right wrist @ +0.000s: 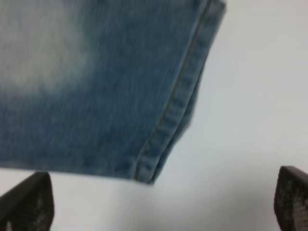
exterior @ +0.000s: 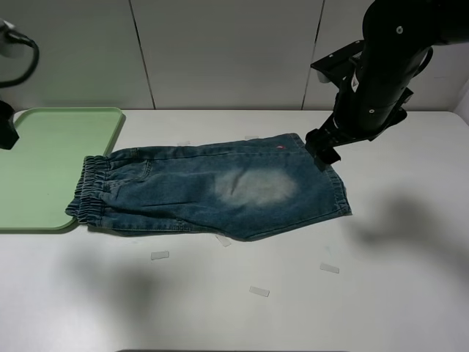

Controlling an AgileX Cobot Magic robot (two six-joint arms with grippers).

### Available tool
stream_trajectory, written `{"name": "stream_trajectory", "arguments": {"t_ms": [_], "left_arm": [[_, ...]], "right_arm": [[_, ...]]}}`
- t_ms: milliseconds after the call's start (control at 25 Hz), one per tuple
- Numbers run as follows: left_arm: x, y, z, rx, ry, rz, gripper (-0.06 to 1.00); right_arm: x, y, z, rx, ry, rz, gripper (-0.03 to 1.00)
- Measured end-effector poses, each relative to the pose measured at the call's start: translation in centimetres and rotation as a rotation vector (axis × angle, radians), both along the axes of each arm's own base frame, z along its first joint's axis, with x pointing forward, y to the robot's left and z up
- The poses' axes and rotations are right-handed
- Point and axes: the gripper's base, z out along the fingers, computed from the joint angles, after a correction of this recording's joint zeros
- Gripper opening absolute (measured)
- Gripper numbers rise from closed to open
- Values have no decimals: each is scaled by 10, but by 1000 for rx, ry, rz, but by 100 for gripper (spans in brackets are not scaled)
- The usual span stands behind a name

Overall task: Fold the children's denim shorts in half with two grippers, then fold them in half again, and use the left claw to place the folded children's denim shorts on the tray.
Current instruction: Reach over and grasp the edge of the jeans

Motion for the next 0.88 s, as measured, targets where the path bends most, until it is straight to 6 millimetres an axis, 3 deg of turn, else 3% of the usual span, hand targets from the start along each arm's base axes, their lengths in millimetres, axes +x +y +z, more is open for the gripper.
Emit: {"name": "stream_trajectory", "arguments": {"t_ms": [200, 480, 640, 880], "left_arm": [[-41, 3, 29, -162, -97, 28, 98], [-92, 9, 48, -295, -152, 45, 98], [-124, 17, 52, -329, -189, 49, 98], [-174, 26, 38, -404, -244, 35, 98]], "right_arm": [[-6, -1, 3, 12, 46, -31, 69], [-11, 0, 1, 23, 101, -56, 69], [-12, 0, 2, 27, 107, -60, 69], [-13, 2, 1, 49, 122, -68, 69]]}}
